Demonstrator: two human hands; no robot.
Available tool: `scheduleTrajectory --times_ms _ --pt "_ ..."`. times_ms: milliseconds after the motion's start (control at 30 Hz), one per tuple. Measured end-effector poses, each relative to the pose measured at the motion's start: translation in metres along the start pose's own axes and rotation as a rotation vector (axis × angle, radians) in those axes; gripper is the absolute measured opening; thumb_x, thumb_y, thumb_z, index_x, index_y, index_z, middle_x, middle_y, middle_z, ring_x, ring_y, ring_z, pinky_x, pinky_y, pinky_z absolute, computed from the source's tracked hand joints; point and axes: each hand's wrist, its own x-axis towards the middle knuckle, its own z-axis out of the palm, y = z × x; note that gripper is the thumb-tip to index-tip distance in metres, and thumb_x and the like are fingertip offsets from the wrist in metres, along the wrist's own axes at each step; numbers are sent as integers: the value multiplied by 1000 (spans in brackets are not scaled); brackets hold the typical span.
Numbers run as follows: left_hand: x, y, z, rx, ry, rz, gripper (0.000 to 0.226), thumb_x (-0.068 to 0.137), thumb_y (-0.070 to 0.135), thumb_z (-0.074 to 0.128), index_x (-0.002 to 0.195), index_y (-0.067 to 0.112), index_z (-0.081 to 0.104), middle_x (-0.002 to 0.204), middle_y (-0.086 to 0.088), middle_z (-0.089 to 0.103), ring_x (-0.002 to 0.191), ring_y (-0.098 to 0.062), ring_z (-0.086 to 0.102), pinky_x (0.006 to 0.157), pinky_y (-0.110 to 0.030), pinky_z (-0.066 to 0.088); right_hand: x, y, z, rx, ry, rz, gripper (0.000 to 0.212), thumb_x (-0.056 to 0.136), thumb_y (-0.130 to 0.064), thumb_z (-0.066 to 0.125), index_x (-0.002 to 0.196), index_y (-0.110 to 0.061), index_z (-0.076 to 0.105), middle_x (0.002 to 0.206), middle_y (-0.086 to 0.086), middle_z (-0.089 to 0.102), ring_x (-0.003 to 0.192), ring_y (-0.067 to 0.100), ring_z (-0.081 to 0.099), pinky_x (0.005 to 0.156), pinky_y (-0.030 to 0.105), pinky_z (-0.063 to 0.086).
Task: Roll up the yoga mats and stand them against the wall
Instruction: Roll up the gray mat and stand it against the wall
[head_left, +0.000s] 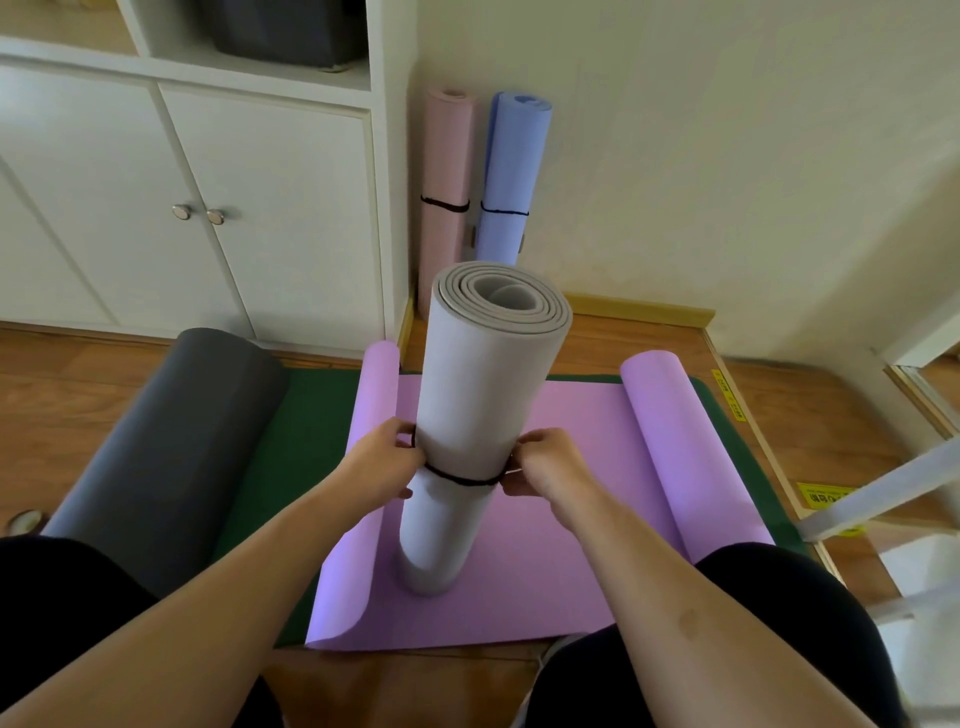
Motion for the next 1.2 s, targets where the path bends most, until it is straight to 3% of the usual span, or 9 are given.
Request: scheduleTrajectory --times_ms 100,300,400,567,667,833,1000,1100,1200 --pt "-2 8 -1 105 -12 101 84 84 12 77 157 22 35 142 -2 52 121 -28 60 95 -43 57 -8 -13 -2 -115 20 -171 49 83 -1 58 128 -22 63 115 -1 72 93 22 74 69 36 65" --pt "-19 43 -9 23 77 397 110 75 24 92 156 42 19 142 12 44 127 -19 49 82 -23 48 -37 -49 -20 121 -125 -505 87 76 -10 95 132 -50 43 127 -26 60 116 0 61 86 23 59" --pt "-32 60 -13 22 94 518 115 62 49 97 150 54 22 142 21 48 130 -13 52 99 -36 53 -47 -61 -27 126 -19 -637 98 71 -22 101 141 -45 37 138 -27 57 126 -6 56 102 21 53" --pt "-45 85 -2 75 176 594 112 57 57 93 145 55 24 138 19 55 124 -8 58 101 -42 57 -66 -89 -33 -46 273 -739 123 46 -57 97 150 -40 35 144 -21 52 135 -1 49 108 29 49" --pt "-36 108 -1 25 173 620 109 56 56 93 143 54 28 136 18 56 122 -9 60 95 -34 58 -69 -114 -46 -124 330 -804 128 48 -62 94 155 -40 27 145 -20 52 134 0 50 106 28 48" --pt "-4 159 -2 79 230 654 115 56 62 91 148 52 23 137 13 42 118 -13 56 91 -30 51 -38 -153 -77 -41 343 -872 94 60 -32 100 132 -48 40 121 -30 64 109 -18 57 84 3 43" --pt "62 221 -4 -22 158 717 98 66 52 87 148 58 33 136 10 49 117 -15 63 98 -42 59 46 -185 -109 54 345 -934 97 54 -20 100 136 -35 49 125 -19 69 121 5 65 101 39 57" --pt "116 260 -4 -45 85 722 89 72 38 81 145 63 36 134 10 59 123 -14 61 101 -48 57 107 -208 -125 71 415 -964 98 49 -41 99 135 -32 55 128 -9 68 123 17 65 98 46 58" --pt "171 296 -1 -31 14 703 79 87 7 72 146 49 42 121 17 61 114 -6 59 99 -48 58 177 -232 -139 41 480 -933 93 45 -49 100 129 -38 61 127 -7 68 120 19 66 94 48 60"
